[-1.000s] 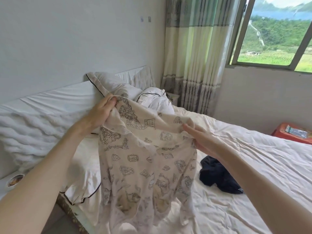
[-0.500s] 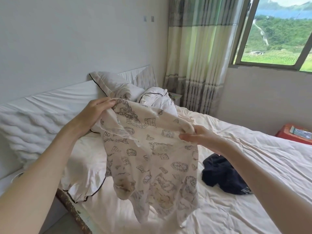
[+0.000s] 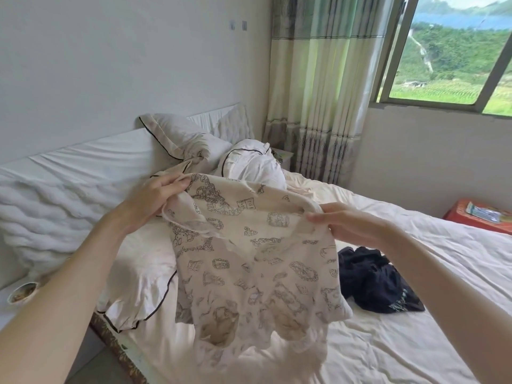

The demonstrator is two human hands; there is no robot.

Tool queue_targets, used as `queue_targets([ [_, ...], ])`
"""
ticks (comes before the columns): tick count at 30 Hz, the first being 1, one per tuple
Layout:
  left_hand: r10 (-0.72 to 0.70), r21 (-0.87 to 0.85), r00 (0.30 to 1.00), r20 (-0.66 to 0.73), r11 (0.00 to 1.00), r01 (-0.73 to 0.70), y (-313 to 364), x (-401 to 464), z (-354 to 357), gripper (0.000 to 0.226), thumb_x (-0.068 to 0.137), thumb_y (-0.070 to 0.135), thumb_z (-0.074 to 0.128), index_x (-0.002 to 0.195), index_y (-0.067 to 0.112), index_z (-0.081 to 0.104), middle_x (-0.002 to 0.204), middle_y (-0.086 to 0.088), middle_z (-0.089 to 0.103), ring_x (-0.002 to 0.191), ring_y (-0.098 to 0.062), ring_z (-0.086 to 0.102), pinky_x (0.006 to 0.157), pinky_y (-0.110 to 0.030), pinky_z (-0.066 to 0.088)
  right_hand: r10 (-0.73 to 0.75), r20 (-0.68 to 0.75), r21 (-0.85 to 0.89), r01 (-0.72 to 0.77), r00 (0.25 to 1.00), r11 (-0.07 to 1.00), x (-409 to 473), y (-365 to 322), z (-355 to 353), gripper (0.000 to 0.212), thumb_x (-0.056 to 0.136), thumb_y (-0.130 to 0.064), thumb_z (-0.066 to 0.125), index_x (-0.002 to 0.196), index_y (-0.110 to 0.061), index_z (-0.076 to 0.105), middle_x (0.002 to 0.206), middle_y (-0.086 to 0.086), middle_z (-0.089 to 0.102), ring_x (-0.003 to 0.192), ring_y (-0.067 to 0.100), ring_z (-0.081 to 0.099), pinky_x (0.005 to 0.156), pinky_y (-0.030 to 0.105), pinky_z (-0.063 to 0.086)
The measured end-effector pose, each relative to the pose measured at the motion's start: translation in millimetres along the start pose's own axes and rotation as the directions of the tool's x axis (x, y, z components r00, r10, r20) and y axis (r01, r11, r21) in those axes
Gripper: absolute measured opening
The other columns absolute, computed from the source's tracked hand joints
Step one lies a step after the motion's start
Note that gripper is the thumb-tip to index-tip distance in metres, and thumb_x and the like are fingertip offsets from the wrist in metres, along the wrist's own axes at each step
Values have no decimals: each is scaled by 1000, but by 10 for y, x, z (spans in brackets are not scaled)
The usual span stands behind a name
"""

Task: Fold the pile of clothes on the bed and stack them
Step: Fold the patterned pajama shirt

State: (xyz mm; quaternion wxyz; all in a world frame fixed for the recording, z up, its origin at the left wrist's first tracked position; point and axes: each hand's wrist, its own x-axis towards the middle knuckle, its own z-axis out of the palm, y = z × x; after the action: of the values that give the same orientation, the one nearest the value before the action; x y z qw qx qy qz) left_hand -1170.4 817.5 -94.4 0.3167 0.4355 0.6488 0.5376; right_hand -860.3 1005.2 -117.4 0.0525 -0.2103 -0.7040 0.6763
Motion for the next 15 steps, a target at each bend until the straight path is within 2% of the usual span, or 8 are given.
queue_targets([
  [2, -37, 21, 999, 21, 999, 37, -50, -8, 7, 16, 93, 30, 52, 97, 28, 68, 104, -5, 67, 94, -19, 61, 86, -44, 47, -13, 41, 64, 11, 999, 998, -25, 2, -8, 45, 87, -24, 54, 121, 6, 55, 120, 17, 64, 109, 30, 62, 89, 34, 53],
  [4, -51, 175, 998, 41, 984, 43, -97, -26, 40, 18, 96, 33, 48, 92, 31, 66, 82, 13, 67, 74, -5, 61, 69, -28, 48, -12, 31, 98, 8, 999, 995, -20, 12, -28, 46, 89, -24, 51, 123, 6, 54, 124, 19, 61, 112, 32, 60, 96, 38, 50],
  [6, -5, 316, 1000, 21, 949, -2, -148, -41, 89, 23, 99, 28, 44, 83, 24, 59, 62, 22, 57, 58, 5, 51, 54, -10, 39, 12, -2, 166, -11, 1000, 986, -4, 35, -61, 48, 89, -23, 49, 126, 7, 51, 128, 22, 57, 117, 37, 55, 103, 42, 44],
  [7, 31, 355, 999, 15, 934, -34, -180, -45, 108, 26, 99, 25, 43, 78, 15, 56, 60, 18, 53, 57, 1, 48, 50, -8, 36, 17, -22, 199, -13, 1000, 980, 1, 42, -75, 44, 88, -22, 51, 122, 7, 54, 123, 22, 59, 111, 36, 59, 101, 40, 45],
  [9, 74, 372, 997, 12, 925, -73, -234, -61, 113, 30, 98, 22, 44, 82, -2, 54, 71, -3, 46, 66, -14, 42, 52, -11, 33, 15, -68, 191, -2, 998, 982, 6, 55, -84, 26, 81, -15, 56, 98, 4, 62, 96, 16, 64, 84, 23, 64, 83, 29, 53],
  [10, 81, 371, 996, 22, 925, -83, -239, -75, 112, 27, 98, 24, 45, 90, 1, 57, 80, -5, 46, 72, -18, 40, 57, -16, 35, 17, -92, 148, -3, 996, 989, 5, 55, -85, 19, 78, -13, 59, 88, 2, 63, 86, 12, 62, 76, 18, 61, 74, 25, 53],
  [13, 46, 329, 997, 56, 942, -62, -240, -104, 67, 32, 88, 42, 51, 100, 12, 56, 93, -5, 46, 84, -18, 41, 73, -32, 34, -8, -165, -31, 3, 986, 1000, 8, 54, -110, 13, 75, -14, 65, 79, -2, 64, 76, 7, 59, 71, 15, 53, 67, 23, 46],
  [15, 12, 245, 998, 68, 969, -28, -202, -130, 56, 57, 76, 57, 59, 98, 4, 63, 88, -5, 51, 78, -17, 47, 70, -27, 39, -62, -249, -139, 28, 967, 990, 14, 46, -122, 9, 82, -13, 65, 80, -4, 64, 77, 8, 59, 70, 17, 52, 65, 23, 44],
])
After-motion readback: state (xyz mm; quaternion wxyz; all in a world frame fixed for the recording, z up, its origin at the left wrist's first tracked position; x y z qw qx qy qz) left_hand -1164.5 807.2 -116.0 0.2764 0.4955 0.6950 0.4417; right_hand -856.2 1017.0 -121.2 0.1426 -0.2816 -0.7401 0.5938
